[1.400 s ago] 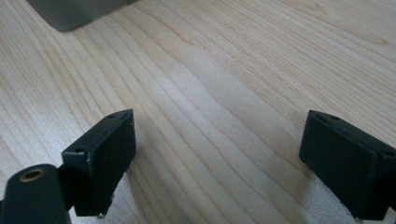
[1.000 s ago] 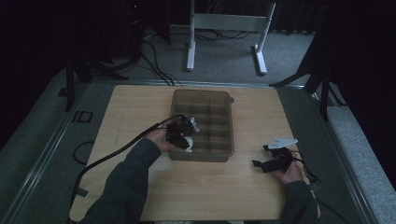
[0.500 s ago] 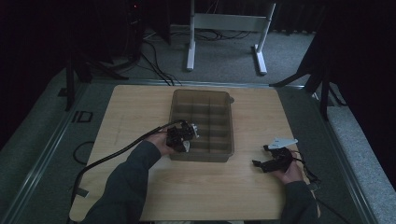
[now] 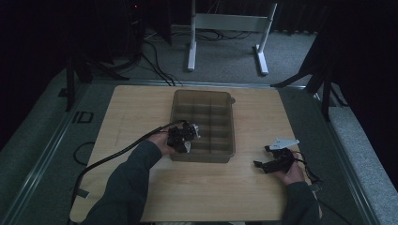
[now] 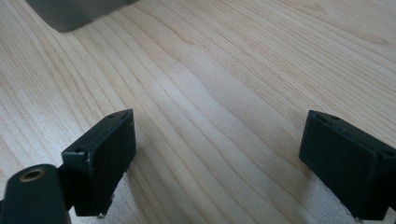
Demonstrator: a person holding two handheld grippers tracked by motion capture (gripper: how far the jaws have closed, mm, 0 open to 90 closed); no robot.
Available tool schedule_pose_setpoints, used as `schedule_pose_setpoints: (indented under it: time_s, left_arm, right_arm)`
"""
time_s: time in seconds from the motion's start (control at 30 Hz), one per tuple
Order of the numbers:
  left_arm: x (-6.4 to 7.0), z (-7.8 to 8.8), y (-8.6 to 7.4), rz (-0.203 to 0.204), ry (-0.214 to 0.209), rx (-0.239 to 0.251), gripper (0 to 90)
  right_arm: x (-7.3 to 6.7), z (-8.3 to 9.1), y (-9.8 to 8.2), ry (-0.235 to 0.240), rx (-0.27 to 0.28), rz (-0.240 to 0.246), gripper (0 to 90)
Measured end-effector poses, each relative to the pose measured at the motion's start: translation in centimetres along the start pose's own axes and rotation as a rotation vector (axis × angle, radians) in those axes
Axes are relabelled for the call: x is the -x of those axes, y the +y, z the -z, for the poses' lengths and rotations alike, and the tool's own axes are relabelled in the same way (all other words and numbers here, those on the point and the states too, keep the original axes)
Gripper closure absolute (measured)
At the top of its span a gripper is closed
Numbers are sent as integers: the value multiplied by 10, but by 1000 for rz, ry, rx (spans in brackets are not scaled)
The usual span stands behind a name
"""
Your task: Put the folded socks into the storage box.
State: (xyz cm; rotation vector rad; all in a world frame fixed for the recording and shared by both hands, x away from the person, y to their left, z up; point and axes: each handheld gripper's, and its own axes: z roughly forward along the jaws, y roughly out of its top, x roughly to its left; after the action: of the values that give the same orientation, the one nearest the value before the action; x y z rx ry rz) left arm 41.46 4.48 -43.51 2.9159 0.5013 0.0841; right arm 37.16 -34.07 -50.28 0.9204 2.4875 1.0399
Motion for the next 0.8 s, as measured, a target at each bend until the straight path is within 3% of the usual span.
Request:
schedule_pose_setpoints:
  time_s: [0.2,0.37,0.6,0.8]
  left_arm:
    - [-2,-3,5,-7,-12,-31,844]
    - [-9,-6,8,19,-57,-54,849]
    - [-12,-15,19,18,-57,-121,858]
    - [-12,-17,20,26,-61,-127,862]
  right_arm:
    - [0,0,0,0,0,0,104]
    - [0,0,0,0,0,0,104]
    - [0,0,0,0,0,0,104]
    - [0,0,0,0,0,-1,104]
